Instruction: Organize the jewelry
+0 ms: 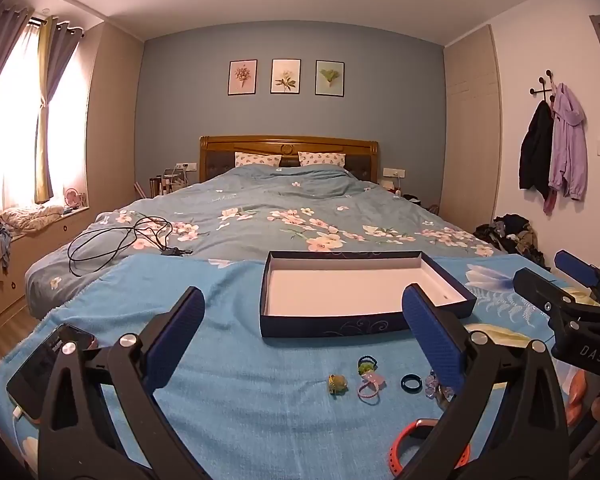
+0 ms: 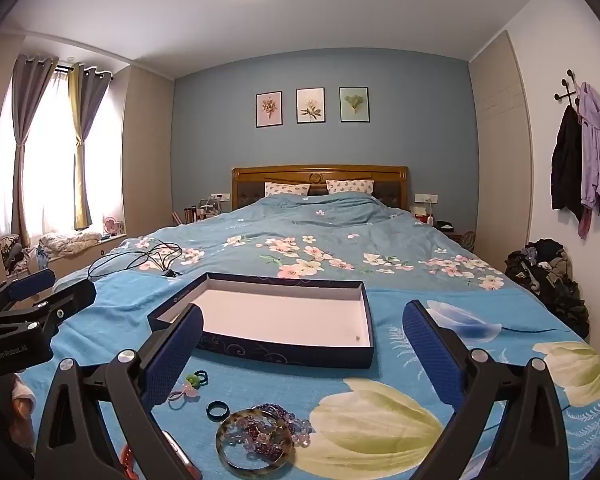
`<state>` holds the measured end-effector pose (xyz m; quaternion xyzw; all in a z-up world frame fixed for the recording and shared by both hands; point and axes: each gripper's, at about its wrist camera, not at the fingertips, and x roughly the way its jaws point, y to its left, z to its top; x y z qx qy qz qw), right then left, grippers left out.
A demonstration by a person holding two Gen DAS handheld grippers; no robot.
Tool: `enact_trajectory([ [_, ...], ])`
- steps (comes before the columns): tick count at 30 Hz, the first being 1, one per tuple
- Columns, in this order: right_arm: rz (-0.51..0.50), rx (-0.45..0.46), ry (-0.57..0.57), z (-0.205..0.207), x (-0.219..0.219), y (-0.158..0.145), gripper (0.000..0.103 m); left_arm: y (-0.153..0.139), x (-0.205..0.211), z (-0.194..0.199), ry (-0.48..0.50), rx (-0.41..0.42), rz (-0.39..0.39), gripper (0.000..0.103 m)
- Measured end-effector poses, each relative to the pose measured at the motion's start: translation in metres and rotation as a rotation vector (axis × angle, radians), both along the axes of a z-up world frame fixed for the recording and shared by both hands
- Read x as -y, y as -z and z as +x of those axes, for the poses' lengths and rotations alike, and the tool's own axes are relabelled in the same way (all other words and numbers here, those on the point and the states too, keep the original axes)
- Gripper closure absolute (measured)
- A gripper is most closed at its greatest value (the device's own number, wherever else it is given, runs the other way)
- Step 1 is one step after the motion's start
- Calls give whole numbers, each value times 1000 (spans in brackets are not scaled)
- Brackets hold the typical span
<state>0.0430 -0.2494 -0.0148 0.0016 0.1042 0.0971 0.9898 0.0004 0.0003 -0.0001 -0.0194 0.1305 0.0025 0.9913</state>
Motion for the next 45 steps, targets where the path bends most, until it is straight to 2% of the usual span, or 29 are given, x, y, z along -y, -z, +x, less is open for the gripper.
enact_trajectory([
  [45, 7, 0, 4, -1, -2, -1, 6, 3, 5, -8, 8, 3, -2, 6],
])
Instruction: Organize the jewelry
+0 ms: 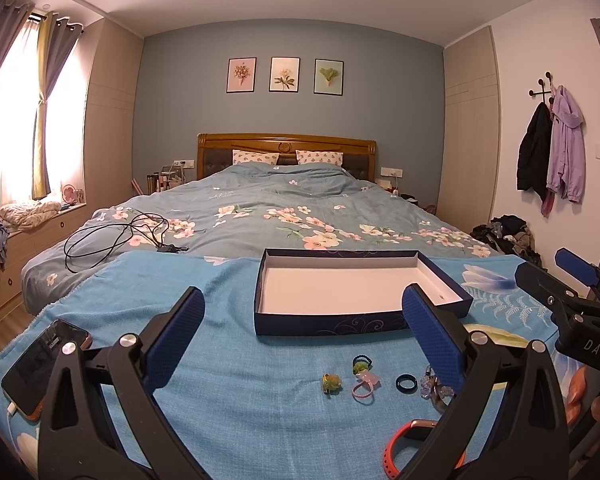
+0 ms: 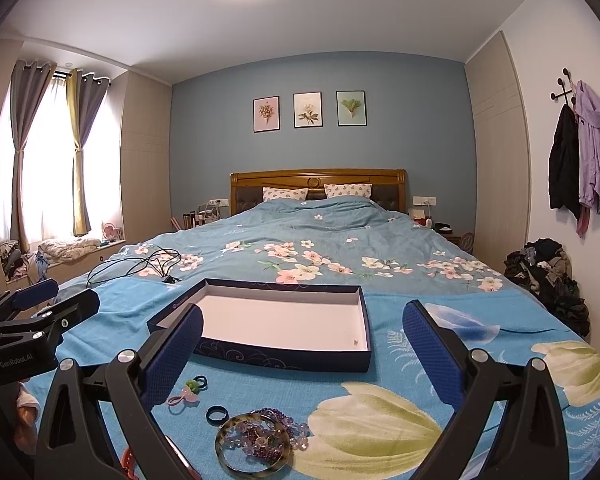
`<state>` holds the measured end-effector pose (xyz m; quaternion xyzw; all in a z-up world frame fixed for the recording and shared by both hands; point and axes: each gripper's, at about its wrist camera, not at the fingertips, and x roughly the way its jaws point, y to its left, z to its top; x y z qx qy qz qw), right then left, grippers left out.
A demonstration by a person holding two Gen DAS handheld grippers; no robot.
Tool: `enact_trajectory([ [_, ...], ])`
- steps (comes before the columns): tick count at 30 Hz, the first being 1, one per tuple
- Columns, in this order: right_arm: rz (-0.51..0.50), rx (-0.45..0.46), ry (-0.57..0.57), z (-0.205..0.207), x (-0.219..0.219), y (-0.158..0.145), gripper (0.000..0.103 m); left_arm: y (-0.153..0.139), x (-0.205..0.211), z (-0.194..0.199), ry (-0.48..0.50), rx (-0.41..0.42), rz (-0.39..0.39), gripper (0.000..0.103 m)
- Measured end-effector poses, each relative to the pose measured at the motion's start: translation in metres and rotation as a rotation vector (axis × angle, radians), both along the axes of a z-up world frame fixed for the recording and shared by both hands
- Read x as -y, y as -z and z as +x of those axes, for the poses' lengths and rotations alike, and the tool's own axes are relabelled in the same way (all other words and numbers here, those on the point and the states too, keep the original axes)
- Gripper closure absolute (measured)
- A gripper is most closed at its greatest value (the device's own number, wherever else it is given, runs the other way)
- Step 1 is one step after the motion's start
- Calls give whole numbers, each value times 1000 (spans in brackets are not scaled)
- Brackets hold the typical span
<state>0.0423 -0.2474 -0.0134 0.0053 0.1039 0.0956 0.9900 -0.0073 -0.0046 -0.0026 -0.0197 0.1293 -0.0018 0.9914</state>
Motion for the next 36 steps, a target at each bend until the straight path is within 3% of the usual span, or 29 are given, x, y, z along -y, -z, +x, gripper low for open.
enact_trajectory([
  [36, 11, 3, -3, 1, 4, 0, 6, -1, 0, 0, 0, -2, -2, 6],
])
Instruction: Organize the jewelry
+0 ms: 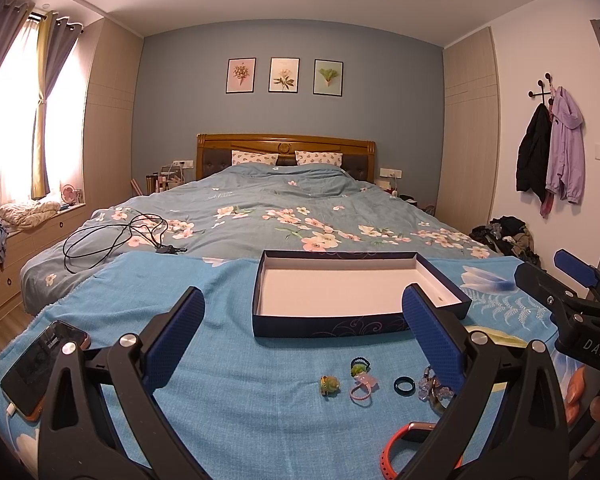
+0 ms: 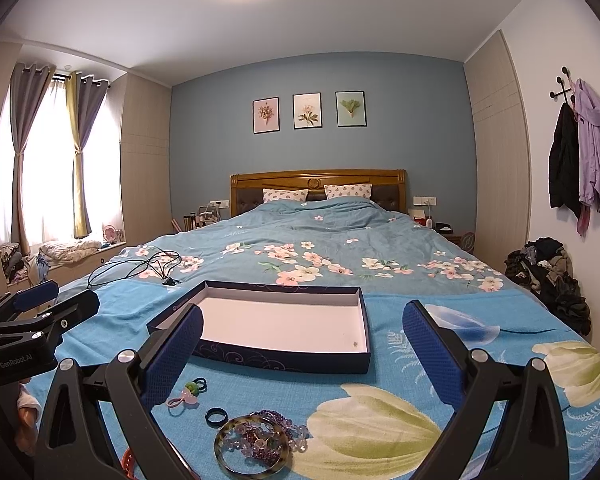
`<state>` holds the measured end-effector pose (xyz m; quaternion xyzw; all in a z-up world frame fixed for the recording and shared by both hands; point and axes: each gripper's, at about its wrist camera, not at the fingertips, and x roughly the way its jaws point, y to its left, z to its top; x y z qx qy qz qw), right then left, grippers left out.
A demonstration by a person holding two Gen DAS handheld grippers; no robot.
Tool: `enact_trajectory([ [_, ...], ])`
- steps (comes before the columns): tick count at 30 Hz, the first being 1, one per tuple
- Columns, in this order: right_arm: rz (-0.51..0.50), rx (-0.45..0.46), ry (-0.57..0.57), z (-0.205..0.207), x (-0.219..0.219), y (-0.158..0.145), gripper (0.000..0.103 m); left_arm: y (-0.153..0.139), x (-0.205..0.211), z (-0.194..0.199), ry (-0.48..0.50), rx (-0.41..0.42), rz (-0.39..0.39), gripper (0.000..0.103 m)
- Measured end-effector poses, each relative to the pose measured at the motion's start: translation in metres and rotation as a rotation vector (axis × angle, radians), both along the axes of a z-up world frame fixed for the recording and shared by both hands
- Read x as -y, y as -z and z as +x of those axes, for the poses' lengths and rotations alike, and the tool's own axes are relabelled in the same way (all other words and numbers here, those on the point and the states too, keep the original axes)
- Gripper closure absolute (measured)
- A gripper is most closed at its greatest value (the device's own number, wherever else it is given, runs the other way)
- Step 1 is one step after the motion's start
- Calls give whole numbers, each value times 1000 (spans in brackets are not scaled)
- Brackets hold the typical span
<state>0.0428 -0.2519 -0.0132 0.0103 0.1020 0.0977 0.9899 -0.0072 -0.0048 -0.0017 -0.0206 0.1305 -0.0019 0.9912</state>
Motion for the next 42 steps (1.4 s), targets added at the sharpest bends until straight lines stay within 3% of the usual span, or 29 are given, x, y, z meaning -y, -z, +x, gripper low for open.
enact_trajectory([
  [42, 4, -10, -3, 2, 0, 1, 6, -2, 5, -3, 18, -15, -3, 6],
])
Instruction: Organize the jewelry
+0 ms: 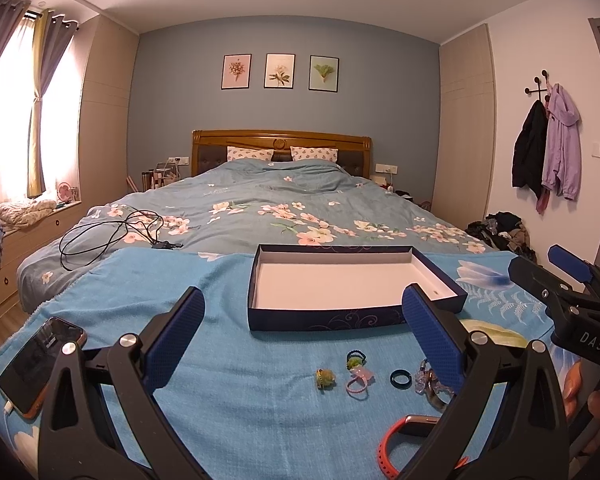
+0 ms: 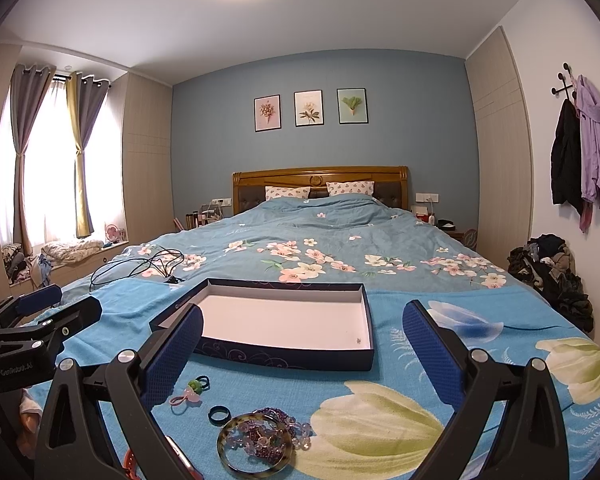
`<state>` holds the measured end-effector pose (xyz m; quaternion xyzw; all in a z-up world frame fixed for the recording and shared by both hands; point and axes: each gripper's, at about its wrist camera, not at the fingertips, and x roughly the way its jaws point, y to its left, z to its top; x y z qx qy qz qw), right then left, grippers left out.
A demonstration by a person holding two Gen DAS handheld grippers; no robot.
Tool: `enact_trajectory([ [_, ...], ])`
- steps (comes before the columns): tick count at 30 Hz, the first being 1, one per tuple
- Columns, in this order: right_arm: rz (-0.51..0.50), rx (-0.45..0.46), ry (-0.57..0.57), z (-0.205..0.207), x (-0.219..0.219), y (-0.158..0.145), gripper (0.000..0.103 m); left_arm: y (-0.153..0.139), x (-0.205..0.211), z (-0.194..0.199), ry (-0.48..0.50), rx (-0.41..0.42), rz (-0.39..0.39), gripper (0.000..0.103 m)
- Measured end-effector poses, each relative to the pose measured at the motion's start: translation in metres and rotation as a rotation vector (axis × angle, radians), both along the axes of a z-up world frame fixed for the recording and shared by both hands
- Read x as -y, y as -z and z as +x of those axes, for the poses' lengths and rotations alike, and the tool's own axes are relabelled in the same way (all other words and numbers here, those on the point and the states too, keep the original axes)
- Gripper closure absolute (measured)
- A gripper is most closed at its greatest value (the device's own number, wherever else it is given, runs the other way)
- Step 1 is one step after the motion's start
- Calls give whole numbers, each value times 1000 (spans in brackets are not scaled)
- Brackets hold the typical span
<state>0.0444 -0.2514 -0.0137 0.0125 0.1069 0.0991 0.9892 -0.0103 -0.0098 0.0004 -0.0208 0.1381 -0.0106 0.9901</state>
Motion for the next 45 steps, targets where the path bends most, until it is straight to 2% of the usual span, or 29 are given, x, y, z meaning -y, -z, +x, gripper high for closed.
enact_trajectory([
  [5, -4, -5, -6, 1, -3, 0, 6, 2, 0, 1, 23, -13, 5, 6],
  [10, -12, -55, -42, 7, -1, 6, 6, 9, 6, 4, 111, -69, 29, 6],
  [17, -59, -230, -123, 16, 0, 29, 7, 31, 22, 10, 265, -174, 85, 6],
  [19, -71, -297, -157, 19, -2, 38, 13, 39, 27, 12, 298, -199, 107, 6],
  [21, -65, -364, -187, 24, -1, 45, 19, 45, 32, 13, 328, -219, 131, 11],
  [25, -38, -490, -241, 33, 1, 62, 47, 56, 39, 16, 386, -255, 145, 21],
  [29, 0, -552, -275, 36, 2, 72, 64, 65, 43, 23, 434, -320, 155, 36],
  [33, 16, -597, -284, 41, 3, 76, 82, 74, 50, 28, 470, -375, 166, 48],
  [34, 28, -611, -286, 43, 4, 77, 85, 76, 51, 31, 486, -393, 164, 54],
  [36, 46, -627, -287, 46, 8, 79, 89, 76, 52, 31, 509, -405, 139, 64],
  [38, 60, -635, -285, 48, 11, 79, 90, 75, 51, 32, 534, -419, 118, 84],
  [41, 71, -640, -289, 49, 12, 78, 94, 73, 50, 32, 544, -438, 109, 89],
  [45, 60, -643, -299, 50, 14, 74, 97, 71, 43, 35, 577, -465, 80, 88],
])
